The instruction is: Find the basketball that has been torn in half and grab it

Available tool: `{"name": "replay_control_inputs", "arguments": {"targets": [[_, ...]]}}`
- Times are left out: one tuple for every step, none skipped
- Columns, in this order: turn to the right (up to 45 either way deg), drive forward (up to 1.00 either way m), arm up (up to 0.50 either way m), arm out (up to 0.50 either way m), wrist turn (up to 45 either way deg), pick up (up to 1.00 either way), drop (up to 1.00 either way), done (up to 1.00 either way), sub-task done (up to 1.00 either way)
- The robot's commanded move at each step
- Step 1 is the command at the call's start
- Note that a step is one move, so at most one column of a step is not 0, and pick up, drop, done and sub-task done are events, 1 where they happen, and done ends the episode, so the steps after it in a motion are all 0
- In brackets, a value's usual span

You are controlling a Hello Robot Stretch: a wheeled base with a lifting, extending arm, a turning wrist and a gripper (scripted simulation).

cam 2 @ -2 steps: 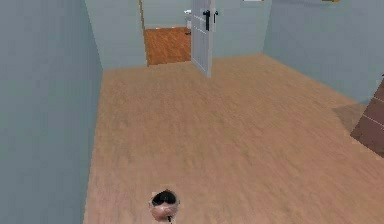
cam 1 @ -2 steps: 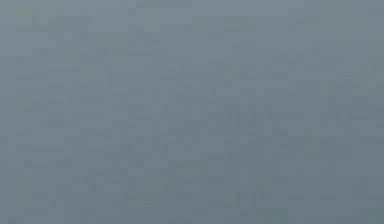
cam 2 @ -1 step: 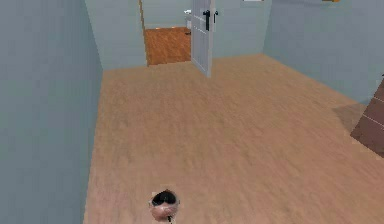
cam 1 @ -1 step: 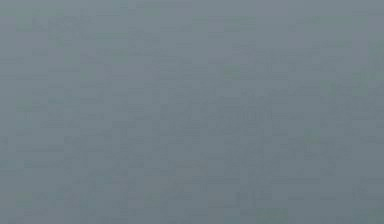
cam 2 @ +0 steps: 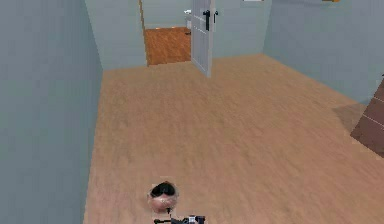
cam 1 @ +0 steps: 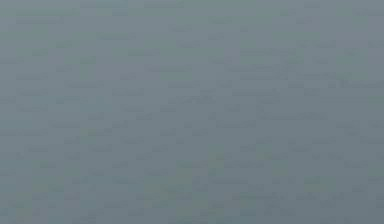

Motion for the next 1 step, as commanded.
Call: {"name": "replay_control_inputs", "arguments": {"targets": [[0.0,0.0,0.0,0.0,0.0,0.0,0.0,1.0,0.0]]}}
